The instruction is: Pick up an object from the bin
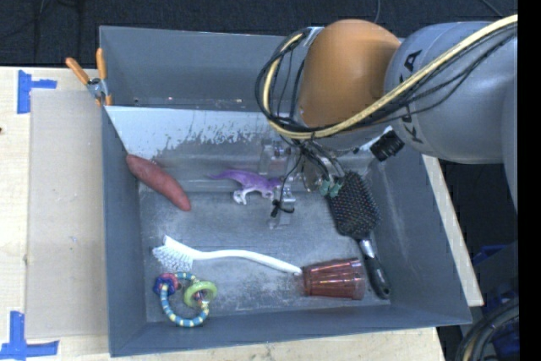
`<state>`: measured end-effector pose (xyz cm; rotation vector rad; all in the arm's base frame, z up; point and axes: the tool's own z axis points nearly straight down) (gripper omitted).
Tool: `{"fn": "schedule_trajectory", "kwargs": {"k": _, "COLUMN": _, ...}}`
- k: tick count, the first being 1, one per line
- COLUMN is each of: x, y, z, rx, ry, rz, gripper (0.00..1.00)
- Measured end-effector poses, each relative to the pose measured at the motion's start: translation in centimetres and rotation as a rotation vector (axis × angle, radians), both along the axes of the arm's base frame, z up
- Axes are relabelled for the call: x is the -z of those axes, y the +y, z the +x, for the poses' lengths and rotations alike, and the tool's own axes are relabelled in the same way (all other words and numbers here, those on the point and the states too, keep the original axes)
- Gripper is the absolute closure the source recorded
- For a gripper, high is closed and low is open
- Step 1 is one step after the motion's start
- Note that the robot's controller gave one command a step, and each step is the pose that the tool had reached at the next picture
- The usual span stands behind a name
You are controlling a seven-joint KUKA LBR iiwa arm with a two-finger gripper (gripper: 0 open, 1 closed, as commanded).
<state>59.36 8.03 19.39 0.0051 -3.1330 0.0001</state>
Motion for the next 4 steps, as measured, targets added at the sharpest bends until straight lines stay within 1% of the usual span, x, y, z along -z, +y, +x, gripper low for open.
{"fn": "schedule_trajectory", "kwargs": {"k": 1, "x": -0.5, "y": 0.0, "z": 0.2, "rx": 0.002, "ry": -0.007, "rz": 0.001, "gripper": 0.0}}
{"fn": "schedule_trajectory", "kwargs": {"k": 2, "x": 5.2, "y": 1.5, "z": -2.0, "rx": 0.074, "ry": -0.007, "rz": 0.0, "gripper": 0.0}}
{"fn": "schedule_trajectory", "kwargs": {"k": 3, "x": 12.7, "y": 2.2, "z": -3.9, "rx": 0.092, "ry": -0.003, "rz": 0.0, "gripper": 0.0}}
{"fn": "schedule_trajectory", "kwargs": {"k": 4, "x": 12.5, "y": -3.1, "z": -4.3, "rx": 0.191, "ry": -0.003, "rz": -0.001, "gripper": 0.0}}
